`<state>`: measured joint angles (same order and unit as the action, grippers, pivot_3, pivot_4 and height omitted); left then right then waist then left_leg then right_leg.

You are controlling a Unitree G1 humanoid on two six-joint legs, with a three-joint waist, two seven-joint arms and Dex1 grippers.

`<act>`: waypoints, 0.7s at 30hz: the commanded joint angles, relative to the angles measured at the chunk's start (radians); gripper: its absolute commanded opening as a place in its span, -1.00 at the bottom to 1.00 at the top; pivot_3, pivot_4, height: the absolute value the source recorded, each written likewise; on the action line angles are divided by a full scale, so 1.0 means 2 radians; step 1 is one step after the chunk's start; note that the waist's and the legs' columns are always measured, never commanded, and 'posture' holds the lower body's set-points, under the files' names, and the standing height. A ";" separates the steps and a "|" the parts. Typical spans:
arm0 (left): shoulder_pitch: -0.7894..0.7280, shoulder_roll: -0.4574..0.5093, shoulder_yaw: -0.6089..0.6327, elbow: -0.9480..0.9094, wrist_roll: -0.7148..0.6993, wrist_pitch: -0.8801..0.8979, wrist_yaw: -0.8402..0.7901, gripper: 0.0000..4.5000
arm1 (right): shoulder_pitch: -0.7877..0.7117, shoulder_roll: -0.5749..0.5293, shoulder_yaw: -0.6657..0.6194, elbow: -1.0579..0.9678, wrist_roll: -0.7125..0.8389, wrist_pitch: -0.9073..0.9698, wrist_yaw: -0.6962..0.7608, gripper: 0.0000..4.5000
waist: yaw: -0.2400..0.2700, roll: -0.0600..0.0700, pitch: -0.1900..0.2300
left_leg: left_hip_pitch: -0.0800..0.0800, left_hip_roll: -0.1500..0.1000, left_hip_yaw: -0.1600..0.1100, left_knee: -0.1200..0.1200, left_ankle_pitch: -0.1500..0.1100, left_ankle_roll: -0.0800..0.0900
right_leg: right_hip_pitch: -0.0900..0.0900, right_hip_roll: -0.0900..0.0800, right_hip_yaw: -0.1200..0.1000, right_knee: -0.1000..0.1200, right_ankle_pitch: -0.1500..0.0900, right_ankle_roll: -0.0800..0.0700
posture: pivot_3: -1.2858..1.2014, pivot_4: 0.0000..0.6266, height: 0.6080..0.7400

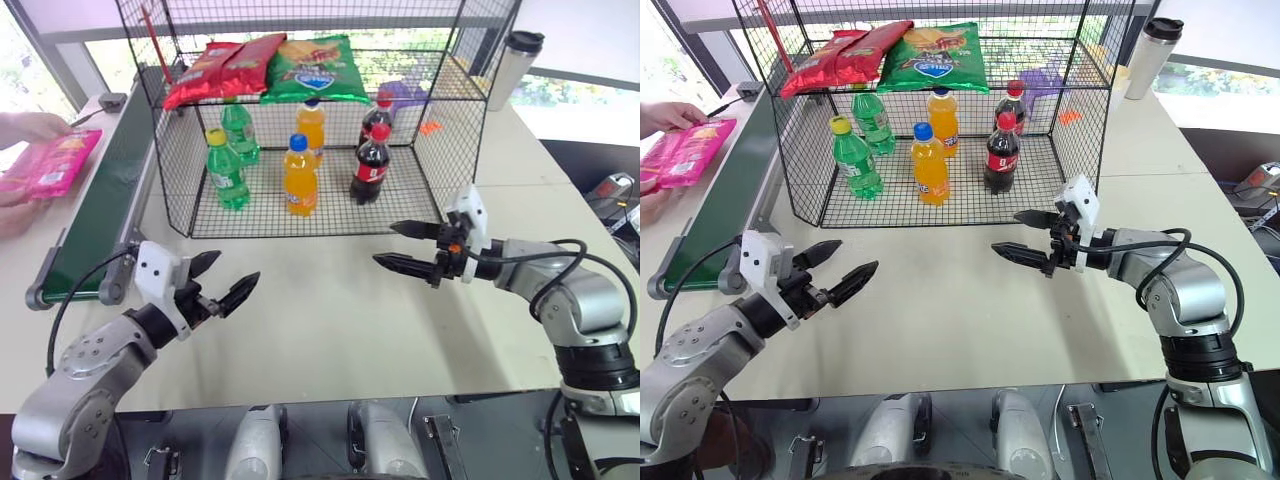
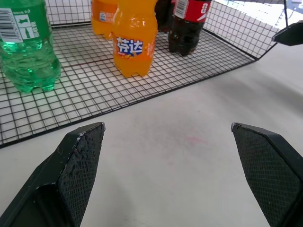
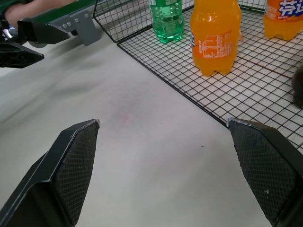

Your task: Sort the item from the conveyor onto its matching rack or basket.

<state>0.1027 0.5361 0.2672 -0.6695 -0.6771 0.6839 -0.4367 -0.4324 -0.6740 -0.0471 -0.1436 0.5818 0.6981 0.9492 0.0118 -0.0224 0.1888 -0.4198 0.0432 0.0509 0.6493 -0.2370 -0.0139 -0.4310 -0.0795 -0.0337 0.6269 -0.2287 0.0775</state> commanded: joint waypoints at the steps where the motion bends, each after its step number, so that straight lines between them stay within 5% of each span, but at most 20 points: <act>1: -0.005 0.002 0.004 -0.013 0.009 -0.021 0.001 0.98 | -0.010 0.000 -0.006 -0.004 0.001 -0.009 0.003 1.00 | 0.000 0.000 0.000 | 0.000 0.000 0.000 0.000 0.000 0.000 | 0.000 0.000 0.000 0.000 0.000 0.000 | 0.03 -0.52 1.00; 21: 0.007 0.014 0.025 0.014 0.027 -0.040 0.000 0.98 | -0.013 0.010 -0.005 0.015 -0.026 -0.045 -0.008 1.00 | 0.000 0.000 0.000 | 0.000 0.000 0.000 0.000 0.000 0.000 | 0.000 0.000 0.000 0.000 0.000 0.000 | 0.03 -0.52 1.00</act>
<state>0.1145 0.5516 0.2951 -0.6237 -0.6374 0.6368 -0.4330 -0.4367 -0.6517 -0.0450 -0.1010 0.5315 0.6301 0.9301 0.0113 -0.0224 0.1888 -0.4197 0.0432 0.0510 0.6493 -0.2369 -0.0139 -0.4311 -0.0791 -0.0338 0.6271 -0.2286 0.0775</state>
